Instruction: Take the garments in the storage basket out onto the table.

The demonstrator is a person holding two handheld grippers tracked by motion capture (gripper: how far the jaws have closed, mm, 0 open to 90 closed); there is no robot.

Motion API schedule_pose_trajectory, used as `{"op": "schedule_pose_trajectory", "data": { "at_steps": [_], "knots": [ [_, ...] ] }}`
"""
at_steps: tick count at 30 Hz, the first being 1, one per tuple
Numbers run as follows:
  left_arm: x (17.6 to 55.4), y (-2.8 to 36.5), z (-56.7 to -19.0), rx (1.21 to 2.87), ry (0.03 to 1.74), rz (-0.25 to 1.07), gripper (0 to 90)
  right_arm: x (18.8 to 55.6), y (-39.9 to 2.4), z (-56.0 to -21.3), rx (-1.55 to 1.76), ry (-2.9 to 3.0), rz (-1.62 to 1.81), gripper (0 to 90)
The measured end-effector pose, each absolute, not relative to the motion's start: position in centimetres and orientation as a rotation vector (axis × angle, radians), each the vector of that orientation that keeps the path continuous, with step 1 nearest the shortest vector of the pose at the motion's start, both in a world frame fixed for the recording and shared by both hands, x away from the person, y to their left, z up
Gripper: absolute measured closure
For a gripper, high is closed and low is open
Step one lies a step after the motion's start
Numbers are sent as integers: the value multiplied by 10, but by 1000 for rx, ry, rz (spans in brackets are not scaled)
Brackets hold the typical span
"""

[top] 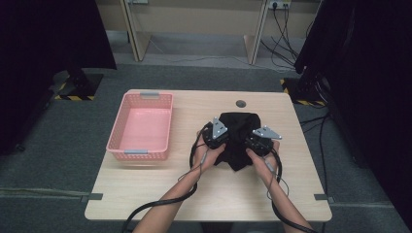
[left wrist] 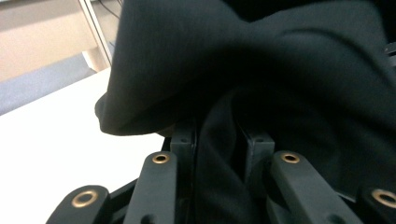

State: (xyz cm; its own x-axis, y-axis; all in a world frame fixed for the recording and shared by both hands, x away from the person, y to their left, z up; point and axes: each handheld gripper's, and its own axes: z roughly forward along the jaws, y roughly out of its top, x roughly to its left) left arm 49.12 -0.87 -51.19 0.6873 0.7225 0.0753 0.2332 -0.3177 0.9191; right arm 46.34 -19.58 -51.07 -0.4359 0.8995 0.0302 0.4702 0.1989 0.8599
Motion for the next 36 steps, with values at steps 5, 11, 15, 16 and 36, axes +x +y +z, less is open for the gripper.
{"op": "schedule_pose_trajectory", "data": {
  "at_steps": [5, 11, 15, 16, 36],
  "knots": [
    [494, -7, -516, 1863, 776, 579, 634, 466, -194, -513, 1281, 2006, 1141, 733],
    [497, -2, -518, 1834, 829, 551, 510, 467, -194, -516, 1314, 1988, 1162, 670],
    [498, 4, -519, 1816, 879, 554, 365, 467, -194, -517, 1319, 1970, 1169, 612],
    [498, 5, -520, 1812, 889, 556, 328, 466, -194, -518, 1318, 1966, 1167, 600],
    [470, 34, -515, 1860, 851, 598, 61, 462, -197, -515, 1316, 1915, 1169, 298]
  ]
}}
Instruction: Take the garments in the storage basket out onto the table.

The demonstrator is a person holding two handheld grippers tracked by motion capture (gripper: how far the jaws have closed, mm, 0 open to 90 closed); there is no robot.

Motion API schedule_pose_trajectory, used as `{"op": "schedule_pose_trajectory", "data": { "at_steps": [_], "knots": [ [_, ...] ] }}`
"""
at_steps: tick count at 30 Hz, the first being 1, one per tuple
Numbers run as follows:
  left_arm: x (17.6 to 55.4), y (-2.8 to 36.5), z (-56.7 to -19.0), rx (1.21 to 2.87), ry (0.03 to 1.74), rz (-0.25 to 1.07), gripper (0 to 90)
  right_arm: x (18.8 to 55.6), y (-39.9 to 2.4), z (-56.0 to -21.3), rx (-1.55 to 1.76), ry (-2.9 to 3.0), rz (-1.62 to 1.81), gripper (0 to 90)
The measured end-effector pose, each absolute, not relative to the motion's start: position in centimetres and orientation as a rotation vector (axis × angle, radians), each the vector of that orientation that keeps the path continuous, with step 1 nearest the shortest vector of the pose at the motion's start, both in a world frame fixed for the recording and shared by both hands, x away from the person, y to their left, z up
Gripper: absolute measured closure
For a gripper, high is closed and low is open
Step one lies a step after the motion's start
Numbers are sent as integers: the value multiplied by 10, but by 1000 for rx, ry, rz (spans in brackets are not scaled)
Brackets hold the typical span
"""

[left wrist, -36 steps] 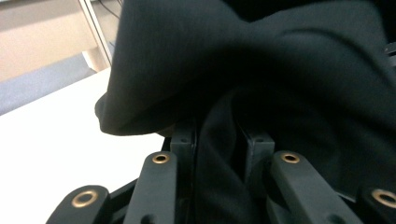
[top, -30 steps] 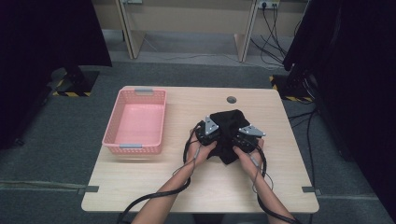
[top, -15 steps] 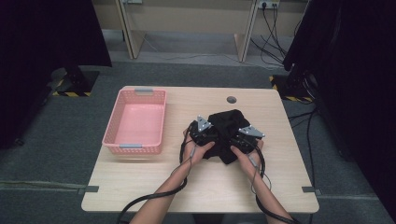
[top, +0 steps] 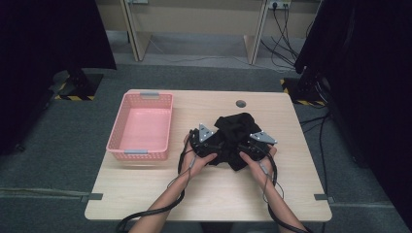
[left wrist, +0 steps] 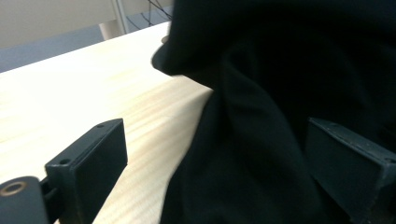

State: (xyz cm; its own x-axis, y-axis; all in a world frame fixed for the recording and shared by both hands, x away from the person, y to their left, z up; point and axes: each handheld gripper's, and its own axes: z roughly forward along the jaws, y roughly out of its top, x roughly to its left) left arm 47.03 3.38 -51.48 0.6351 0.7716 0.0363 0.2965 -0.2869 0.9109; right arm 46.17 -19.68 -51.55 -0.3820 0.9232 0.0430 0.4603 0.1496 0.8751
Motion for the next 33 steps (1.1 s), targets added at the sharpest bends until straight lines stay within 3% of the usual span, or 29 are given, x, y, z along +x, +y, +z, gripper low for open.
{"op": "schedule_pose_trajectory", "data": {
  "at_steps": [13, 33],
  "knots": [
    [438, 42, -509, 1886, 752, 544, 32, 455, -203, -509, 1313, 1972, 1197, 127],
    [394, 67, -495, 1875, 697, 542, 43, 429, -231, -495, 1312, 2045, 1259, 102]
  ]
}}
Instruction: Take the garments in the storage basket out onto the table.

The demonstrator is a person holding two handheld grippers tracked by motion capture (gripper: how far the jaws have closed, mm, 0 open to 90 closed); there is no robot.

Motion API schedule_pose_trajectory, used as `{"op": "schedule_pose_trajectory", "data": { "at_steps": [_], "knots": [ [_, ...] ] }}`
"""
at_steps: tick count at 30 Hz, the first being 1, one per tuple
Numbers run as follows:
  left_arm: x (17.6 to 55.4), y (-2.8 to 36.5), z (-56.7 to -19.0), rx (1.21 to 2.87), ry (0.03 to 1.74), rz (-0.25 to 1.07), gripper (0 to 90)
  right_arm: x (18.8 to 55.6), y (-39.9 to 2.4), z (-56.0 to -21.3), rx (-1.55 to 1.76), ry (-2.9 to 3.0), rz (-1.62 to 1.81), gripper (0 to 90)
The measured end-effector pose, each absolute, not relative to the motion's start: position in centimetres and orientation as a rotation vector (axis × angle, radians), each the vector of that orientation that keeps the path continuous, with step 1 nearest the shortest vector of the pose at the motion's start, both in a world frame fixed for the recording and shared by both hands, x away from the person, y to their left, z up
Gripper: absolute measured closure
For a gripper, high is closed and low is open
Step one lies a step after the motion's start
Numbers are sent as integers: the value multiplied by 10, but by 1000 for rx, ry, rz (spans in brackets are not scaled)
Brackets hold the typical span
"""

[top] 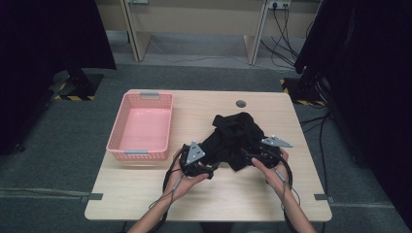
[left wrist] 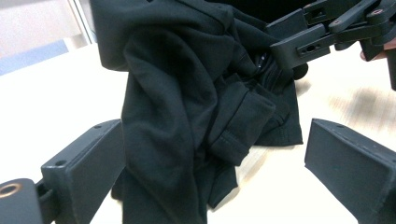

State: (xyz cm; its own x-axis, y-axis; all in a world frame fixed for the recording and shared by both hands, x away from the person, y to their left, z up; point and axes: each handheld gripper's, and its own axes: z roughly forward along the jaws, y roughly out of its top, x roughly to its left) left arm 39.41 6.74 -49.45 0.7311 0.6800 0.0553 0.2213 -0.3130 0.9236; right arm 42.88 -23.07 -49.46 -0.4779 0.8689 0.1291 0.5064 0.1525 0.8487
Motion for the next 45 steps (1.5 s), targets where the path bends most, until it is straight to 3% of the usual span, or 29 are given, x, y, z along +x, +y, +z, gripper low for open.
{"op": "schedule_pose_trajectory", "data": {
  "at_steps": [45],
  "knots": [
    [340, 132, -497, 1756, 749, 535, 52, 385, -252, -479, 1221, 2128, 1254, 99]
  ]
}}
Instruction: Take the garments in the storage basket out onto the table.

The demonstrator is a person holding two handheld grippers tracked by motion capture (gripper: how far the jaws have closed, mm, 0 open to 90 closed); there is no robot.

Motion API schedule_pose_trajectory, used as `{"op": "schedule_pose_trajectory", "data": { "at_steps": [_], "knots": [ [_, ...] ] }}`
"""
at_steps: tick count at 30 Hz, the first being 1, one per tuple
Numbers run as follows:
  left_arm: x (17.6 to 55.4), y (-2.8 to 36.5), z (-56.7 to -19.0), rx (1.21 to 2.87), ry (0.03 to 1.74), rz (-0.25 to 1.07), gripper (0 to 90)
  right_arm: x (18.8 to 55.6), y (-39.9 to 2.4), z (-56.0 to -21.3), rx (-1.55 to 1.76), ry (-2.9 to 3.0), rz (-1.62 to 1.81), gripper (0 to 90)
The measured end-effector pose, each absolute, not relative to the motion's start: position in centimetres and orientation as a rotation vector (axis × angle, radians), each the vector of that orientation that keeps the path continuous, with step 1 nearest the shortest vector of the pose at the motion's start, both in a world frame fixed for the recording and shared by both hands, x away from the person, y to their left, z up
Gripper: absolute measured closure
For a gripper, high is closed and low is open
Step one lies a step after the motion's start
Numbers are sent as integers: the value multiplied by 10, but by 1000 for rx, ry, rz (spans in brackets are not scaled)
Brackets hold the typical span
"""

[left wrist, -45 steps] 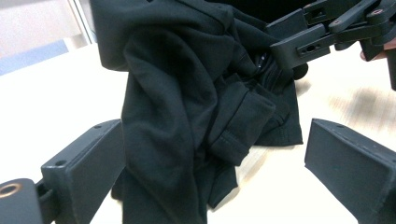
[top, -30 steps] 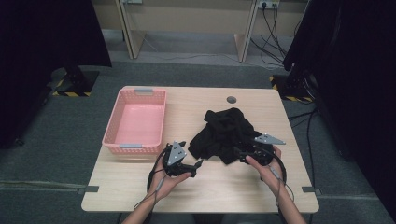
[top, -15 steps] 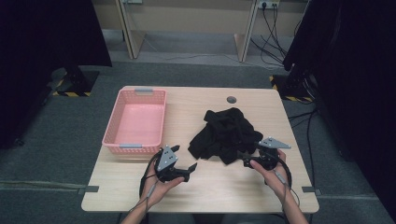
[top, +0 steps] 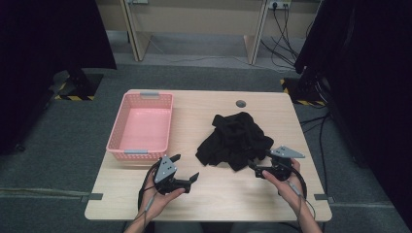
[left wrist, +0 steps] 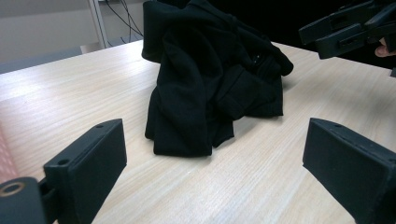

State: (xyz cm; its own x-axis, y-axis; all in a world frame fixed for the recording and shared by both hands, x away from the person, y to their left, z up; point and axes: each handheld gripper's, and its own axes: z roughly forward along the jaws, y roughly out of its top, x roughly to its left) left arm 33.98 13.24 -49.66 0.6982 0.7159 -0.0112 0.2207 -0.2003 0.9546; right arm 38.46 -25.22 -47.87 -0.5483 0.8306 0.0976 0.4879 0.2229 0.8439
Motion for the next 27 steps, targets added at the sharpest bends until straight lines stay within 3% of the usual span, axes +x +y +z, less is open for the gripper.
{"op": "schedule_pose_trajectory", "data": {
  "at_steps": [27],
  "knots": [
    [315, 167, -497, 1718, 798, 583, 54, 363, -263, -474, 1174, 2156, 1252, 98]
  ]
}}
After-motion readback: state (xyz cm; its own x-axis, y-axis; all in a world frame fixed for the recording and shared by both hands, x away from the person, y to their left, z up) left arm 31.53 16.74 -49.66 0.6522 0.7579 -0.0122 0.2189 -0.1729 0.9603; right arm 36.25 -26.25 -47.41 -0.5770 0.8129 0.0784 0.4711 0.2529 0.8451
